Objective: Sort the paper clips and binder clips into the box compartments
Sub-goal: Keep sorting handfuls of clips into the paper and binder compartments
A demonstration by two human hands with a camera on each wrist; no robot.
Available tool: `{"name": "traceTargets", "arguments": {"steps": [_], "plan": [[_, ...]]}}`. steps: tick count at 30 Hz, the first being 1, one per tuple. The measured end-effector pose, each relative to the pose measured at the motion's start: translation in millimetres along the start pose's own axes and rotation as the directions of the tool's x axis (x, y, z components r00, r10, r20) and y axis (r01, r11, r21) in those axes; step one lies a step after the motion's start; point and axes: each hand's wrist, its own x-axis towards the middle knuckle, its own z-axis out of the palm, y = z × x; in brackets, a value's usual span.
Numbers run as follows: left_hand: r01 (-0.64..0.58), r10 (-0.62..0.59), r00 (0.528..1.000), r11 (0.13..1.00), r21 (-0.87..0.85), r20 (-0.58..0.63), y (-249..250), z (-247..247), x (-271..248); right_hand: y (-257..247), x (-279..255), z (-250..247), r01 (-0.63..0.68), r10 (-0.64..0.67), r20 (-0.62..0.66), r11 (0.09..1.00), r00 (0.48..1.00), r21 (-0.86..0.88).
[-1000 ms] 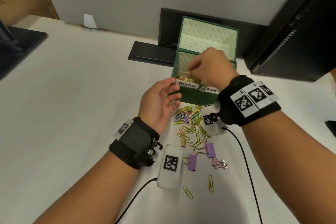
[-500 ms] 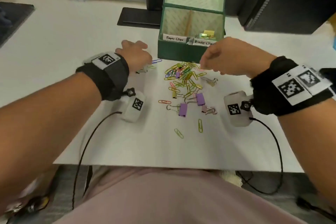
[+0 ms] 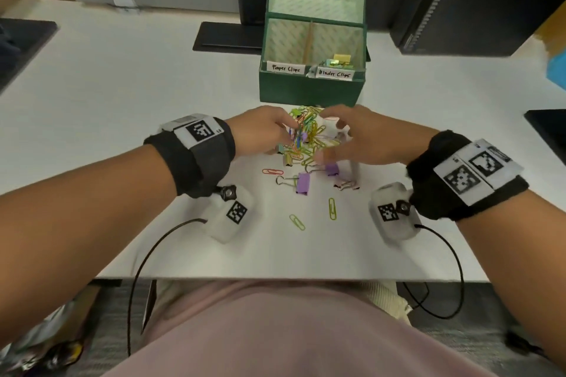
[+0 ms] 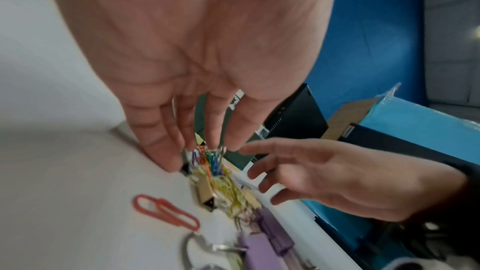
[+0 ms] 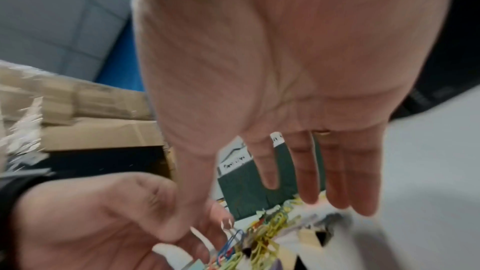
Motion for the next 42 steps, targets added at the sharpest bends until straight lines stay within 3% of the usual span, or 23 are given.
{"name": "traceTargets", "arguments": {"steps": [4, 8, 13, 15, 18, 20, 24, 30, 35, 38, 42], "plan": [[-0.07, 0.09, 0.995, 0.939, 0.337, -0.043, 0, -12, 5, -9, -25, 11, 0.055, -0.032, 0.135, 0.983, 0.99, -0.173], [-0.102, 0.081, 0.995, 0.866, 0.489, 0.064, 10, -12, 5, -8, -24, 27, 0.119, -0.058, 0.26, 0.967, 0.964, -0.226], [-0.201, 0.174, 0.979, 0.799, 0.566, 0.102, 15, -3, -17, 6, 9, 16, 0.111, -0.108, 0.106, 0.993, 0.989, -0.028], [-0.3, 0.201, 0.952, 0.778, 0.552, 0.232, 14, 7, -31, 10, 21, 11, 0.132, -0.131, 0.06, 0.991, 0.99, -0.018], [-0.426, 0.193, 0.87, 0.758, 0.494, 0.453, 6, 23, -46, 13, 28, 6, 0.142, -0.142, 0.019, 0.99, 0.99, -0.015], [-0.465, 0.178, 0.846, 0.709, 0.53, 0.503, 1, 32, -47, 14, 27, 3, 0.123, -0.123, 0.024, 0.992, 0.992, -0.018], [-0.463, 0.244, 0.867, 0.717, 0.522, 0.434, 2, 34, -26, 10, 14, -8, 0.083, -0.081, 0.029, 0.994, 0.996, -0.077], [-0.432, 0.326, 0.901, 0.743, 0.511, 0.287, 5, 13, 12, 13, -1, -3, -0.005, 0.04, 0.208, 0.986, 0.977, -0.165], [-0.358, 0.382, 0.92, 0.735, 0.576, 0.085, 9, -3, 33, 7, 14, 3, 0.03, -0.028, 0.096, 0.999, 0.995, -0.029], [-0.32, 0.328, 0.938, 0.698, 0.641, 0.111, 14, -11, 41, 6, 15, -2, 0.055, -0.052, 0.086, 0.998, 0.995, -0.033], [-0.343, 0.236, 0.939, 0.668, 0.66, 0.25, 14, -13, 40, 4, 20, -7, 0.047, -0.054, -0.149, 0.998, 0.987, -0.048]]}}
